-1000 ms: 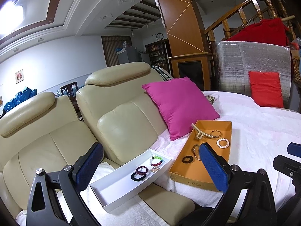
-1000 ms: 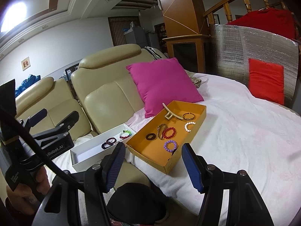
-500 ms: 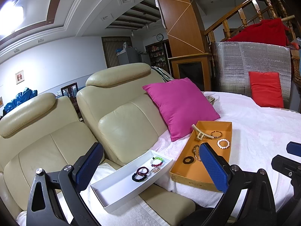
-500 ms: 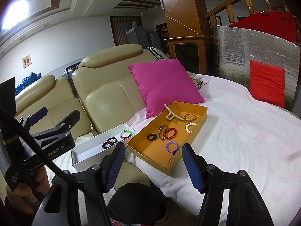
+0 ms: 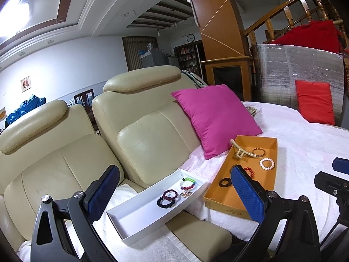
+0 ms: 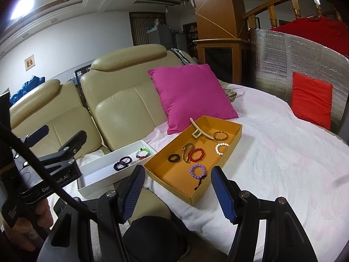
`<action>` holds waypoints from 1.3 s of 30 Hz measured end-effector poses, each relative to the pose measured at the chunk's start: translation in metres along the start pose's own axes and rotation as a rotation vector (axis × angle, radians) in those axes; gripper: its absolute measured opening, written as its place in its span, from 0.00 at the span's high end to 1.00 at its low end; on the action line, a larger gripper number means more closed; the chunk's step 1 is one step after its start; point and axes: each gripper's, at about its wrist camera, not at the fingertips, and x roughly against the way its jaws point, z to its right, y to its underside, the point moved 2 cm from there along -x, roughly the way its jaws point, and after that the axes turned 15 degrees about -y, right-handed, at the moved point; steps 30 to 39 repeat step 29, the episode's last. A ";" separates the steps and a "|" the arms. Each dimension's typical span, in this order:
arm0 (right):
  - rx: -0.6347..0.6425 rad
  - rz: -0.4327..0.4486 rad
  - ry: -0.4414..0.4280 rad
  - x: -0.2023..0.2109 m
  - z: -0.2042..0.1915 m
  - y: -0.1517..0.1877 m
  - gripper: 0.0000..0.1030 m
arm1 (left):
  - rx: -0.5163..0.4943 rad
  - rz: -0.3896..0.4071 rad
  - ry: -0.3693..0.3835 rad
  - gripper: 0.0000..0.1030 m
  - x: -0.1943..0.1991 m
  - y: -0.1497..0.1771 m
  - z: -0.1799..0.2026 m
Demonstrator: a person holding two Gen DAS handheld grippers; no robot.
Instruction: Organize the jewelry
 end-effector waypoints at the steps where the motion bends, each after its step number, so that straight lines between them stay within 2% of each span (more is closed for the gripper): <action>1: 0.000 -0.004 -0.001 -0.003 0.001 -0.001 0.35 | 0.001 -0.004 -0.001 0.01 -0.004 0.000 -0.001; 18: 0.014 -0.058 -0.010 -0.046 0.013 -0.013 0.35 | 0.023 -0.048 -0.025 0.02 -0.041 -0.001 -0.001; 26: -0.005 -0.076 -0.012 -0.059 0.023 -0.010 0.35 | 0.018 -0.054 0.014 0.02 -0.049 -0.004 0.016; 29: -0.031 -0.053 -0.009 -0.056 0.036 -0.012 0.35 | -0.011 -0.046 0.079 0.02 -0.044 -0.011 0.043; 39: -0.031 -0.053 -0.009 -0.056 0.036 -0.012 0.35 | -0.011 -0.046 0.079 0.02 -0.044 -0.011 0.043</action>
